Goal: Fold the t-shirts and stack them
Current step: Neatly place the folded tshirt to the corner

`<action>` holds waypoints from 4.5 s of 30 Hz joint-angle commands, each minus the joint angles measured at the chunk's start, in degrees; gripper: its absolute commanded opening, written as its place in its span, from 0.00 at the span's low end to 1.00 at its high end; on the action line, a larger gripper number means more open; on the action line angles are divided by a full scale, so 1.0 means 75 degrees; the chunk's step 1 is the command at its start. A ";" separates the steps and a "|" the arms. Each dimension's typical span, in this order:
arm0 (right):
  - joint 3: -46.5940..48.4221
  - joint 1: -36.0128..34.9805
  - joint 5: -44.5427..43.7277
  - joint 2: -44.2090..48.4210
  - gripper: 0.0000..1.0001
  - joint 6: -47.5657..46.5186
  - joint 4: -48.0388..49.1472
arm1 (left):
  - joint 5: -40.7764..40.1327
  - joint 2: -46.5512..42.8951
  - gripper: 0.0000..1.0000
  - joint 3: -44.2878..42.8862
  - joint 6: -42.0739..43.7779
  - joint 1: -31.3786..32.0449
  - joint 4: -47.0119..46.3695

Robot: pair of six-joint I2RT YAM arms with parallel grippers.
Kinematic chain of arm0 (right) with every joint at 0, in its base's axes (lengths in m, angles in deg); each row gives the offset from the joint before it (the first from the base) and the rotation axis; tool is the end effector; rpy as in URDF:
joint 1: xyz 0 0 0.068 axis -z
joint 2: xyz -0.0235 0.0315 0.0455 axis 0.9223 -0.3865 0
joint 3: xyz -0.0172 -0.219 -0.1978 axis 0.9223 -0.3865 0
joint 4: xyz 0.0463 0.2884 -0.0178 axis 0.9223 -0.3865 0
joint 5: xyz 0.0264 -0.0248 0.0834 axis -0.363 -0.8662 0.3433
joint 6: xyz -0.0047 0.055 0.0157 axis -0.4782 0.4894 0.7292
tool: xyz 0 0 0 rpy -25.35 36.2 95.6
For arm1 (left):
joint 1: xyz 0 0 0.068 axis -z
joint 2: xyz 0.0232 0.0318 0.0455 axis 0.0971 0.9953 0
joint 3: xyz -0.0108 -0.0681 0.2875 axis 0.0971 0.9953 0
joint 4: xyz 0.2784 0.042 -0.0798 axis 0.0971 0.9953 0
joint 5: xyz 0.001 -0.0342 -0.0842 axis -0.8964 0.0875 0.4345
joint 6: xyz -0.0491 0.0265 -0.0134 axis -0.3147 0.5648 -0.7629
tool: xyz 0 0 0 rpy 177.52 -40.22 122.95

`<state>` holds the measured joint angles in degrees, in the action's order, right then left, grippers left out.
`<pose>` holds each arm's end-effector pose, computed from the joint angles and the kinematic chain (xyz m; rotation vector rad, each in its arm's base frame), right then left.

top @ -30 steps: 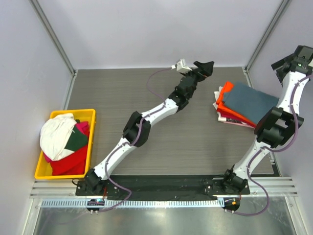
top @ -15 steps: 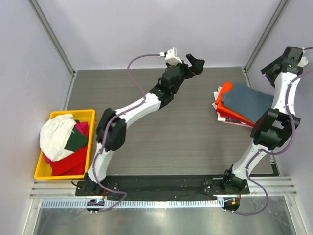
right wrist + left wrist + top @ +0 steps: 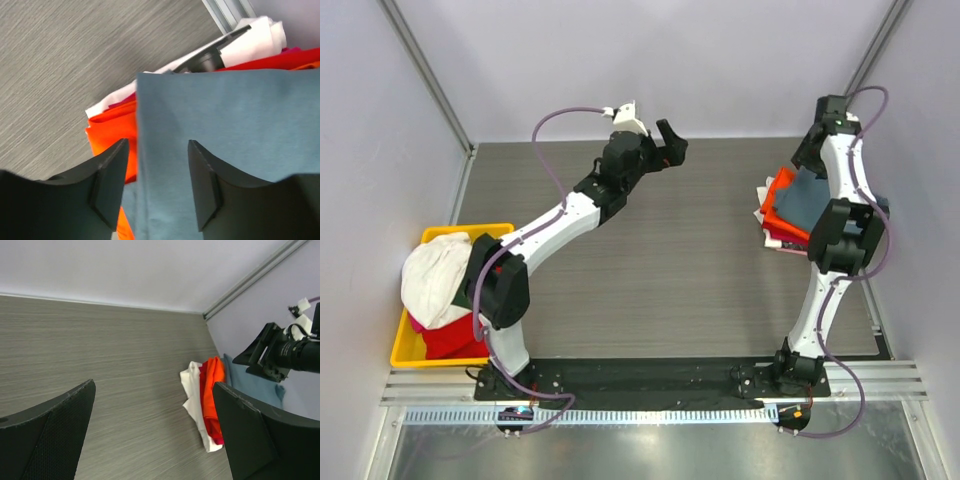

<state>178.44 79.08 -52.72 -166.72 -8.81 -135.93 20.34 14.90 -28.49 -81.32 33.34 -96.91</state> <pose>0.5123 -0.1171 0.3020 0.7914 2.3664 -0.2351 0.3844 -0.2997 0.3685 -0.1251 1.7232 -0.8189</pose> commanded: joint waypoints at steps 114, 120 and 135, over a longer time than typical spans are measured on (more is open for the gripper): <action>-0.1218 -0.0979 0.0114 0.2672 0.35 -0.0401 0.0217 | 0.4101 0.2365 0.91 -0.1923 -0.1044 -0.0059 -0.1061; -0.3574 0.0744 0.2016 0.3610 0.01 -0.0224 0.1237 | 0.4031 0.3466 0.40 -0.3470 -0.1278 0.0891 -0.0744; -0.6060 0.1858 0.3766 0.3987 0.01 0.0209 0.2913 | 0.3035 0.6326 0.00 -0.6330 -0.2378 0.1631 -0.0392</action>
<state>133.90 92.08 -26.86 -139.46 -8.37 -118.75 45.96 60.87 -72.43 -96.79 45.21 -99.77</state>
